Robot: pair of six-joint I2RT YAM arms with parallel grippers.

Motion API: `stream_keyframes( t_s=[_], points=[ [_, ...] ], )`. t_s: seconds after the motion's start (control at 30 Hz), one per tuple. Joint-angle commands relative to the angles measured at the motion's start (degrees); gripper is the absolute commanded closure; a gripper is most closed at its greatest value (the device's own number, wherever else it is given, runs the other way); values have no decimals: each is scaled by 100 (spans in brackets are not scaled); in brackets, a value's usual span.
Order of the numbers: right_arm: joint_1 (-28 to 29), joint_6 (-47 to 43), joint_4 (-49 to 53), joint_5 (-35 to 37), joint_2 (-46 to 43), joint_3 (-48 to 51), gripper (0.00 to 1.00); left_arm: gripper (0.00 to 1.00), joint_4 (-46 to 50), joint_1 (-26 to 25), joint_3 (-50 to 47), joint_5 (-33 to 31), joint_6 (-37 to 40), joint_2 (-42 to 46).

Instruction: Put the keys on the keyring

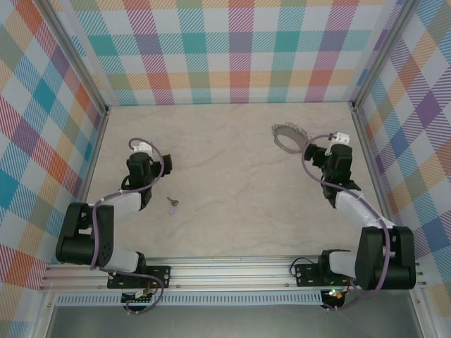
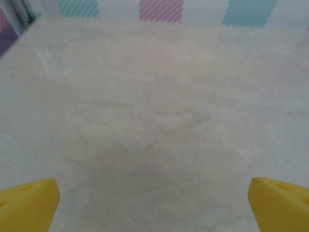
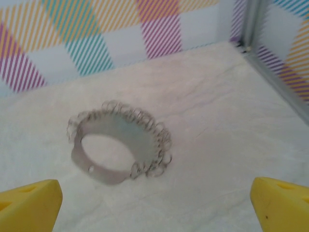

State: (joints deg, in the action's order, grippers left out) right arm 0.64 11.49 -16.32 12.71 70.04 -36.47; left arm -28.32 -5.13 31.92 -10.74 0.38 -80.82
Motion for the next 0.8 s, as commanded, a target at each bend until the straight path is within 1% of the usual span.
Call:
stream_keyframes(
  t_s=[0.0,0.13,0.23,0.33,0.5,0.6,0.77],
  points=[
    [-54,581,1721,-103,-38,-685,0,0,1200,-24,442,-305,-369,412],
    [-53,535,2830,-1177,571,-1782,0,0,2697,-76,1240,-284,-1151,648],
    [-53,551,3414,-1861,1318,-2521,6,0,3561,-160,1707,-90,-1706,802],
    [-39,647,3718,-2454,2051,-3083,12,0,4227,-300,2029,149,-2121,927],
    [-10,800,3900,-3154,3031,-3776,18,0,4740,-692,2291,623,-2382,998],
    [78,794,3947,-3222,3517,-4142,20,0,4838,-991,2387,848,-2505,866],
    [238,792,4108,-3145,4263,-4788,21,0,4783,-1514,2495,840,-2546,579]
  ],
)
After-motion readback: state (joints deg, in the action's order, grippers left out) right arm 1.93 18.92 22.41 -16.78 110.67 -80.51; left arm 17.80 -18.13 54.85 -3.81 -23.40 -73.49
